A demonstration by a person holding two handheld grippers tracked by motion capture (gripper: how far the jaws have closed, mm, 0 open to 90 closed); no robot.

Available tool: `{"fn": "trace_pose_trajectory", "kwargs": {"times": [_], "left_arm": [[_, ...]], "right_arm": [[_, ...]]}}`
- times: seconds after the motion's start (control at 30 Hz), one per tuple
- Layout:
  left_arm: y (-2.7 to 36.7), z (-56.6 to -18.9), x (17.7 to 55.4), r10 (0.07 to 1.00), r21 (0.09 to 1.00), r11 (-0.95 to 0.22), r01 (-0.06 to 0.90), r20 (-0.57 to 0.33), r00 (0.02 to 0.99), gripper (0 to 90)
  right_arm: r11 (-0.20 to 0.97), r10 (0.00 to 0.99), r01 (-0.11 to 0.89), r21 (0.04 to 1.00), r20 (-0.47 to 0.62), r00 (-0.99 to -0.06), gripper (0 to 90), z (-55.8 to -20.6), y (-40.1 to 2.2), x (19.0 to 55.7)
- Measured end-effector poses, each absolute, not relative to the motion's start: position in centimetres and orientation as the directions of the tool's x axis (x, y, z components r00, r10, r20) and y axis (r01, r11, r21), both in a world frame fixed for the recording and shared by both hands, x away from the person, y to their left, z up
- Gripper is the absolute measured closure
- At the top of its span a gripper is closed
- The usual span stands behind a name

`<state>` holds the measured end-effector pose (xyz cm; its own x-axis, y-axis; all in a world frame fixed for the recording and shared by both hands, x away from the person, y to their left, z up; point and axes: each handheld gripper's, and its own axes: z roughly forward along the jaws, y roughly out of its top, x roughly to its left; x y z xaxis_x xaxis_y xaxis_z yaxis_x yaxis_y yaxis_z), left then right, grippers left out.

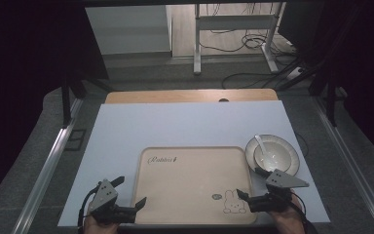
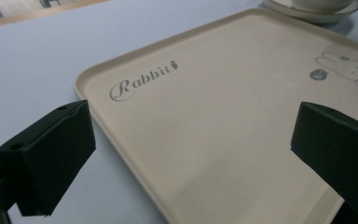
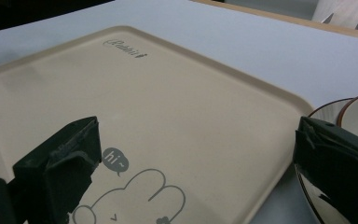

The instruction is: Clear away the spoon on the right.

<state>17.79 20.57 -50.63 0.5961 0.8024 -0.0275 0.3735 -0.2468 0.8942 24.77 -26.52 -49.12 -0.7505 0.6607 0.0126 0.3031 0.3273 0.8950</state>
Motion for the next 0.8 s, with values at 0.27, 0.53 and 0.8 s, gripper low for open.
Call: {"fn": "trace_pose_trajectory", "kwargs": {"times": [0.27,0.53,0.8], "left_arm": [[20.56,-51.13,18.19,0.798,0.891,-0.230,0.391,-0.058,0.600,0.0],[20.70,-51.23,18.32,0.804,0.893,-0.217,0.394,-0.064,0.591,0.0],[20.71,-51.29,18.38,0.807,0.888,-0.237,0.395,-0.047,0.589,0.3]], "right_arm": [[0.307,0.653,0.320,0.896,0.046,-0.756,1.1,-49.00,-26.68,24.80],[0.333,0.646,0.325,0.885,0.038,-0.762,1.5,-49.13,-26.54,24.83],[0.338,0.649,0.327,0.882,0.033,-0.760,1.5,-48.99,-26.54,24.77]]}}
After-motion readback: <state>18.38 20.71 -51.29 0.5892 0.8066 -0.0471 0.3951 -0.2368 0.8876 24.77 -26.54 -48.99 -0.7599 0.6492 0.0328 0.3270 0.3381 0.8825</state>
